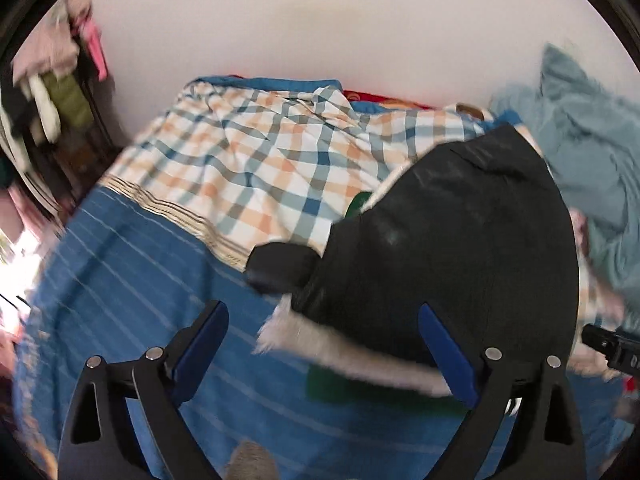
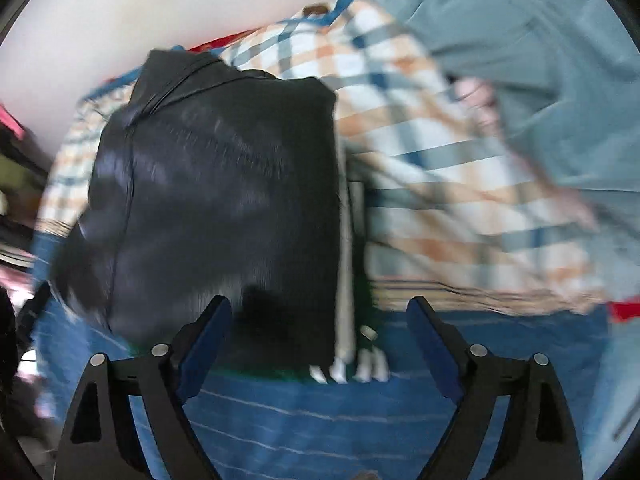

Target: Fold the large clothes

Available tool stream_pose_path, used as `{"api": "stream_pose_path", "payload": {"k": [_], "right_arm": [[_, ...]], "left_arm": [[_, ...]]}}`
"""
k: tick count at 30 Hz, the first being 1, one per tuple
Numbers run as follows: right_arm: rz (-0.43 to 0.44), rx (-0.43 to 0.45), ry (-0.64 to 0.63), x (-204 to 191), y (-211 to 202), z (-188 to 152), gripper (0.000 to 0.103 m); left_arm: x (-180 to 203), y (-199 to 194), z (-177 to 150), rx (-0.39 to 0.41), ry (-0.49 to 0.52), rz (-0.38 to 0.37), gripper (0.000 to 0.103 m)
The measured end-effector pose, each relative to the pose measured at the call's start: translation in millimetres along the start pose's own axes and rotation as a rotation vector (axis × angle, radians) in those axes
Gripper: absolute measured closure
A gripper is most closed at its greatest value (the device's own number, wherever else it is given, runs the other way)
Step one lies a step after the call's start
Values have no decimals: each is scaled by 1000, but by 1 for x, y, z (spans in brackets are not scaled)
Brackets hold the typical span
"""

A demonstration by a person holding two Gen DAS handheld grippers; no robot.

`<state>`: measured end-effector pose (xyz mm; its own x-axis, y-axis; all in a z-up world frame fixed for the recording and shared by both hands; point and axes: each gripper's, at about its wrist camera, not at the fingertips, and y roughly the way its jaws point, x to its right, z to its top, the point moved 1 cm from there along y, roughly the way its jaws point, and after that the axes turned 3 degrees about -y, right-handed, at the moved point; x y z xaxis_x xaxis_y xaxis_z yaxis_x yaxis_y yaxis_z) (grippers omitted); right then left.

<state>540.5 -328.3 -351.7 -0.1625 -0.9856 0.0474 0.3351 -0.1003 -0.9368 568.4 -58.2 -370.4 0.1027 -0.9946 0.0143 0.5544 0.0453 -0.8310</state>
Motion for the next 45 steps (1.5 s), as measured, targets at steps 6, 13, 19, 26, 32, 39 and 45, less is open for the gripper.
{"api": "stream_pose_path", "payload": {"k": [6,13,19,26,32,39,45], "right_arm": [[-99,39,55,4,-96,-39,9],[-125,100,95,1,-247,-111,8],[-156,192,122,5,-380,-164,8],[-148,294,89,2,-509,-219,8],[-126,364,68,-1,-585,-260,8],[-123,429,71,4,-643,-292,8],[-121,464,67,3,-670,-308,8]], "left_arm": [[0,-77,-26,13,76,21,5],[-10,-188,-44,42,128,-34,5],[-22,-293,-65,98,181,-77,5],[-42,-393,-84,133,147,-111,5],[-54,-453,-95,194,131,-112,5],[-59,-492,-108,242,123,-128,5],[-63,-514,-115,279,127,-140,5]]}}
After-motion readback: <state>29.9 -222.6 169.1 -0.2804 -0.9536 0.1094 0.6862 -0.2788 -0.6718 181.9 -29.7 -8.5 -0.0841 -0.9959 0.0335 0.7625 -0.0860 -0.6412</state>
